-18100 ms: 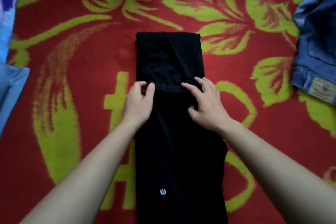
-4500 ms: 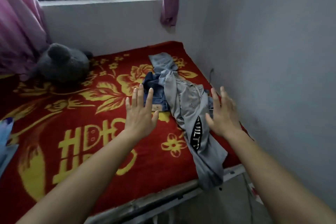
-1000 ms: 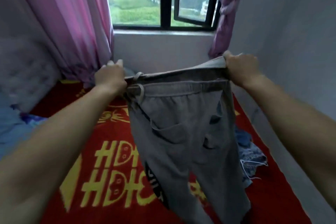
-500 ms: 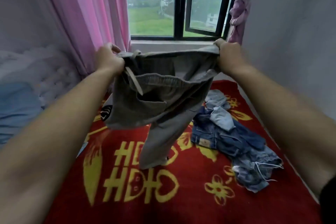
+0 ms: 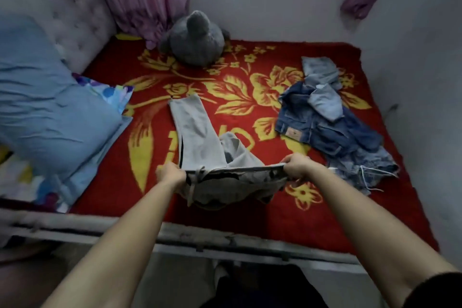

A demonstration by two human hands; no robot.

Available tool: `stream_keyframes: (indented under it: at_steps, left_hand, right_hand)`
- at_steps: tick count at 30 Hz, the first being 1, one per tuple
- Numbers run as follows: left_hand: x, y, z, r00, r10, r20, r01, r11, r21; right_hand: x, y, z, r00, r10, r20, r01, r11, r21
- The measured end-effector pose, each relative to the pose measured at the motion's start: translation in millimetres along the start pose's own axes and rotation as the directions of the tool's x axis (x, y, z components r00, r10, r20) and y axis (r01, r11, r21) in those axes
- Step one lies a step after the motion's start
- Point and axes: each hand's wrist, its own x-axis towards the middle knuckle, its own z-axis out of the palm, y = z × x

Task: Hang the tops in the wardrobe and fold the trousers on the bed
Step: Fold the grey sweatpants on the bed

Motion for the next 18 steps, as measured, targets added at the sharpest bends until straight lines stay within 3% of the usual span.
stream_keyframes:
  at_steps: [4, 7, 12, 18]
  left_hand:
    - [-12, -29, 35, 0.962, -0.138, 0.236, 0.115, 0.987, 0.111]
    - [-18, -52, 60, 0.911, -0.149, 0.385, 0.153, 0.988, 0.020]
    - [-43, -46, 67, 0.858, -0.218, 0.465, 0.384, 0.873, -0.300]
    - [-28, -14, 52, 0.848, -0.200, 0.490, 0.479, 0.684, -0.550]
  right_hand:
    - [6, 30, 39, 0.990, 0.077, 0.118, -0.066, 0.994, -0.090]
    - [12, 58, 57, 0.963, 0.115, 0.244, -0.106, 0.993, -0.053]
    - [33, 89, 59, 0.916, 0.111, 0.385, -0.253, 0.906, 0.341]
    - [67, 80, 29, 0.875, 0.051, 0.481, -0.372, 0.706, 0.603]
